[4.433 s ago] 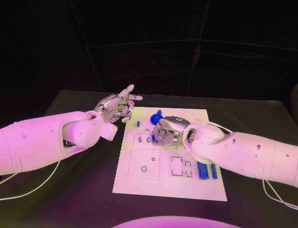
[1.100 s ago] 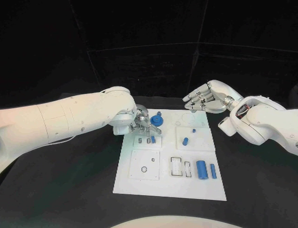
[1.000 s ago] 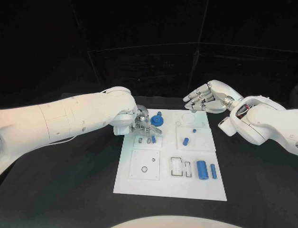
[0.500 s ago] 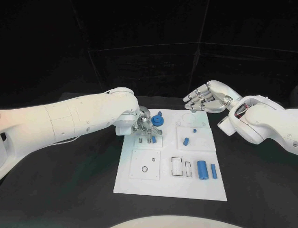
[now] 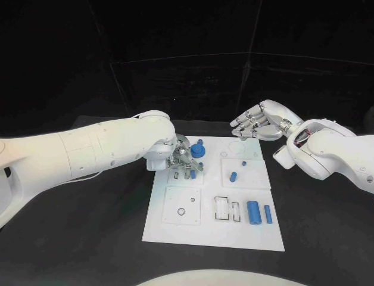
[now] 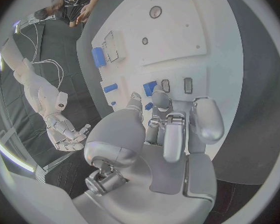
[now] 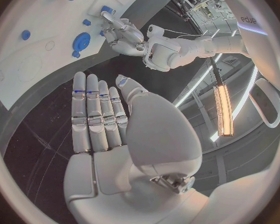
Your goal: Assemble the parts on the task board
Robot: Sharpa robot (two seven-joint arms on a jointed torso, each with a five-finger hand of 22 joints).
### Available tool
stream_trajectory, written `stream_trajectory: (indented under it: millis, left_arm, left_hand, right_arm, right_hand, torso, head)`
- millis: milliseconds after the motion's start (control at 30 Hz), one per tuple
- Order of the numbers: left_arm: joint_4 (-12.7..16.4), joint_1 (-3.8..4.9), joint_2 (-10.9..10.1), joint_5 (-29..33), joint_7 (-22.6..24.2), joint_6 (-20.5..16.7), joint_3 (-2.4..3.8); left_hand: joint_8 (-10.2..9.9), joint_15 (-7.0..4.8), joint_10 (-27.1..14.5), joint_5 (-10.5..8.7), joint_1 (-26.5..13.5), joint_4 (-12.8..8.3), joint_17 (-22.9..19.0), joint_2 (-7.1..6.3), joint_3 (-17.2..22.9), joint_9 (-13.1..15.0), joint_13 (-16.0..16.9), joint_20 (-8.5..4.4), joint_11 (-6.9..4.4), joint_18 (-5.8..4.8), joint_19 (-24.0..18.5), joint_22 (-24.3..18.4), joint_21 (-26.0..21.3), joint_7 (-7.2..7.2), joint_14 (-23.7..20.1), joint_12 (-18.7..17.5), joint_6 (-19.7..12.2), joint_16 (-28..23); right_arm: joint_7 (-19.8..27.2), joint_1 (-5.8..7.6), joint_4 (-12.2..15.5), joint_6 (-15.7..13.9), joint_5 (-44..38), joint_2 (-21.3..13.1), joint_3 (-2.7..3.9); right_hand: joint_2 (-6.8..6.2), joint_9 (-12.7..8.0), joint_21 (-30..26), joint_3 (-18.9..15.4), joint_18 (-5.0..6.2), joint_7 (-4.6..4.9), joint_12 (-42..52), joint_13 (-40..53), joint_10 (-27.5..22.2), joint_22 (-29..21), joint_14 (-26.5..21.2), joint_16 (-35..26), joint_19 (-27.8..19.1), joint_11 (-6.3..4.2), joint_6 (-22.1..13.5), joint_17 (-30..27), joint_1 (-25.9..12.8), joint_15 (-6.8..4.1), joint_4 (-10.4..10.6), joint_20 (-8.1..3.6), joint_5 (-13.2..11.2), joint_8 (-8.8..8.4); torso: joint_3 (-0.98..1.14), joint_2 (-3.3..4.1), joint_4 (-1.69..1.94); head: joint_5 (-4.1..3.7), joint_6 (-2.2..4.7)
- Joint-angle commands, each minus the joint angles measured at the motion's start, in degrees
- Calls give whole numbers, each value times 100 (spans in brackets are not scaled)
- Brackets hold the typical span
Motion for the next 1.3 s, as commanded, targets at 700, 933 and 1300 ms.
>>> stream_trajectory:
  millis: [700, 933, 1300]
  left_arm:
    - [-70, -25, 76, -34, -17, 146, 3]
    - [-70, -28, 80, -36, -18, 156, 3]
    - [-57, -32, 79, -114, 29, 42, 3]
  left_hand:
    - [71, -57, 26, 17, 417, -369, 1360, -100, 374, 174, 41, -39, -30, -79, 31, 36, 39, -35, 557, -9, -69, -14]
    - [70, -59, 31, 15, 468, -438, 1364, -131, 437, 200, 56, -40, -33, -80, 31, 44, 43, -38, 558, -11, -77, -12]
    - [66, -73, 48, 24, 594, -560, 1376, -91, 604, 241, 85, -49, -51, -84, 42, 79, 65, -60, 561, -15, -77, -6]
  right_arm:
    - [-95, 13, -24, 13, 185, 33, 5]
    - [-105, 13, -36, 29, 186, 47, 4]
    - [-107, 13, -50, 38, 186, 71, 4]
  right_hand:
    - [19, 0, -42, 26, 13, -2, -29, -2, -8, -20, 13, -23, 27, 23, -48, -16, -104, 42, 59, 36, 49, -16]
    - [21, 0, -47, 29, 13, -2, -29, -2, -8, -24, 13, -22, 28, 23, -48, -18, -115, 42, 68, 38, 53, -16]
    - [21, 0, -47, 29, 13, -2, -29, -2, -8, -24, 13, -22, 28, 23, -48, -18, -115, 42, 68, 38, 53, -16]
  torso:
    - [1, 8, 11]
    - [0, 11, 7]
    - [0, 5, 14]
  head:
    - [-25, -35]
    - [-31, -42]
    - [-48, -55]
